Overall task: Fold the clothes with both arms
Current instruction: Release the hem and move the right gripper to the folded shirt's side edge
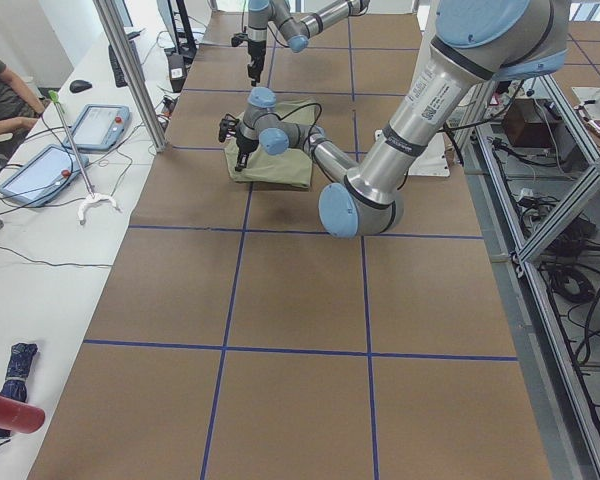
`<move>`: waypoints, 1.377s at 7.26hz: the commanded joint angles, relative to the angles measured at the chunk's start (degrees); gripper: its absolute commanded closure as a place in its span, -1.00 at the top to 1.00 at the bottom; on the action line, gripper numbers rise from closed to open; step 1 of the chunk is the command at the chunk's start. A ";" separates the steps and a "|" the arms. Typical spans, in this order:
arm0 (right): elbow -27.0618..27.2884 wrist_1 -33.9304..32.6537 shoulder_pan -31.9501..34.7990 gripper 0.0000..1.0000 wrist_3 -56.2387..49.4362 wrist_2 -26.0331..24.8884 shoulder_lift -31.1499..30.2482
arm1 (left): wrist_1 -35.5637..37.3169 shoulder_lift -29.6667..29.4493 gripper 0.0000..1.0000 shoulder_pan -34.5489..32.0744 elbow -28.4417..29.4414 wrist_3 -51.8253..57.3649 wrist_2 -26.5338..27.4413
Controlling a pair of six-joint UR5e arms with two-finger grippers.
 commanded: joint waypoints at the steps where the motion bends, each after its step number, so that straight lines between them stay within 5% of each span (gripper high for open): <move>1: 0.05 1.68 -0.11 1.00 0.00 0.06 -0.58 | 0.21 -0.12 1.00 -0.09 -0.04 0.35 0.34; 6: 17.26 1.33 -9.58 0.99 5.35 -0.29 -17.26 | 1.09 -0.03 1.00 -0.18 -3.19 -0.43 -0.01; 10: 19.83 1.33 -17.33 0.92 9.67 -6.70 -20.45 | 1.27 0.23 1.00 -0.09 -4.43 -0.44 -0.01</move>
